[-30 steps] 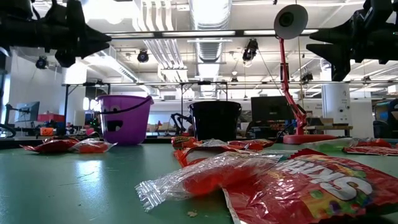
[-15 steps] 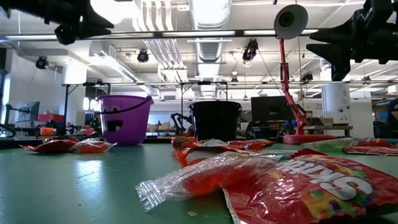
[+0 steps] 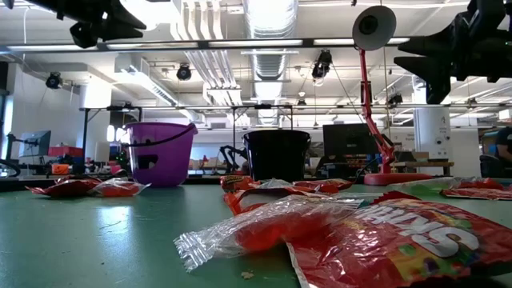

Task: Sort candy
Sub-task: Put the green gummy into the green bucket

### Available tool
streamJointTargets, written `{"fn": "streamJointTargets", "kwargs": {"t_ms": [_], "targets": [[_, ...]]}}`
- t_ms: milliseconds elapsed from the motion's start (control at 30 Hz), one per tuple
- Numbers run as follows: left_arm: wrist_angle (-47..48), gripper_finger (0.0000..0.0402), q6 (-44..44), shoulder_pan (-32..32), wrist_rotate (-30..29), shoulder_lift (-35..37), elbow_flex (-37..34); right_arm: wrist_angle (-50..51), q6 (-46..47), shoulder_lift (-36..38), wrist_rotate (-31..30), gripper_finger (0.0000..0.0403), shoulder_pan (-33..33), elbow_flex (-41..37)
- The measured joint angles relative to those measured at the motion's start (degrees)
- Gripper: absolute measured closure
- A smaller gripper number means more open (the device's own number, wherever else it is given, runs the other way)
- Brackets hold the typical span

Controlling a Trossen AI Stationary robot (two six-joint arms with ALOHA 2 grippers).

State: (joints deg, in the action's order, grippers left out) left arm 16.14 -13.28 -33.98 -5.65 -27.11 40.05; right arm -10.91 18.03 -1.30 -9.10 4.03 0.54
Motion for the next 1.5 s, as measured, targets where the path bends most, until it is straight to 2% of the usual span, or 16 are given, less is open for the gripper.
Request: {"fn": "streamJointTargets", "kwargs": {"t_ms": [100,200,300,467,733,900,1067,1200,1333,1500], "targets": [[0.5,0.0292,-1.2,0.0,0.0,-0.2,0.0,-0.2,0.7,0.0,-1.9,0.0277,0.0,0.0],[0.4,0.0292,-1.4,0.0,0.0,-0.2,0.1,-0.1,3.3,0.0,-7.0,0.0277,0.0,0.2],[0.5,0.0292,-2.4,0.0,0.2,-0.2,0.0,6.1,2.6,-0.8,-11.8,0.0277,0.0,3.1],[0.8,0.0292,-2.5,0.0,0.2,-0.2,0.4,20.2,1.4,-5.4,-16.6,0.0277,0.0,12.7],[0.7,0.0292,-2.4,0.0,0.2,-0.2,0.4,34.5,0.6,-19.9,-16.5,0.0277,0.0,27.8],[1.0,0.0292,-2.3,0.0,0.2,-0.4,0.4,34.6,0.7,-28.0,-16.4,0.0269,0.0,34.0],[3.3,0.0292,-2.3,0.0,0.2,-0.1,0.4,34.6,-3.4,-33.7,-16.7,0.0272,0.0,38.8],[4.9,0.0292,-2.3,0.0,0.2,0.2,0.4,34.7,-2.9,-37.7,-18.0,0.0274,0.0,41.9],[4.5,0.0292,-2.3,0.0,0.3,0.6,0.6,36.7,0.1,-41.1,-16.5,0.0258,0.0,44.3],[4.6,0.0292,-0.9,0.0,0.4,1.0,1.9,46.1,3.5,-45.6,-13.9,0.0220,0.0,46.8]]}}
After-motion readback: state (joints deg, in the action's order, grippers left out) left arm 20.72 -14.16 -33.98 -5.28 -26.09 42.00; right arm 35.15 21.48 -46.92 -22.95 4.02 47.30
